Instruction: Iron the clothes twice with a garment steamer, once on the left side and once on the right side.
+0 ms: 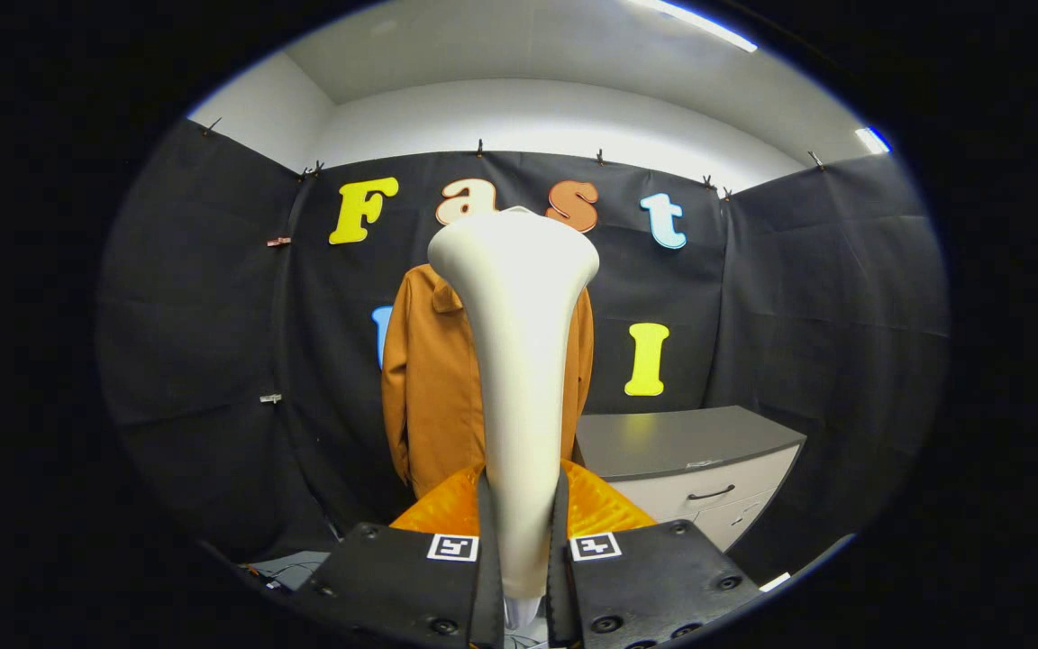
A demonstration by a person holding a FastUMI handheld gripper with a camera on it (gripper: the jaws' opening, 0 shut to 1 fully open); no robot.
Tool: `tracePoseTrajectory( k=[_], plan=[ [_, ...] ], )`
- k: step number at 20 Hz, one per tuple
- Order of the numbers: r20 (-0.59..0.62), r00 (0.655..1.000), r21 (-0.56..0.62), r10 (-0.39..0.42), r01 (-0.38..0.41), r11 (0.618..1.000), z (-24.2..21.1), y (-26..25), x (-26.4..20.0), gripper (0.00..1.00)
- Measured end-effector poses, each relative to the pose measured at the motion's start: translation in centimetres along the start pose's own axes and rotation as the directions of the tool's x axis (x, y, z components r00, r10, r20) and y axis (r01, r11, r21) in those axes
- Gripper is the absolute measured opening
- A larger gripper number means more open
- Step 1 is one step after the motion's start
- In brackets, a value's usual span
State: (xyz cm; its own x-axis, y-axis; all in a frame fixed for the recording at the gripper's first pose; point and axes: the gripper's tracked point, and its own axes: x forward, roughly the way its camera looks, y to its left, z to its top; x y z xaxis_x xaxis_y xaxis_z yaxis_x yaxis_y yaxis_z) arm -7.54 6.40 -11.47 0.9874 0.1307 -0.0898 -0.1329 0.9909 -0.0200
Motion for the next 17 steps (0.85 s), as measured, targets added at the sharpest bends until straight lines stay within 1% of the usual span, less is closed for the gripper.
tracePoseTrajectory(
  k=[7,17],
  plan=[
    [0.002,1.0,-0.001,0.025,-0.025,1.0,0.1,0.9,0.2,0.22],
    [0.015,0.999,-0.008,0.039,-0.039,0.999,0.6,1.8,0.8,0.22]
  ],
)
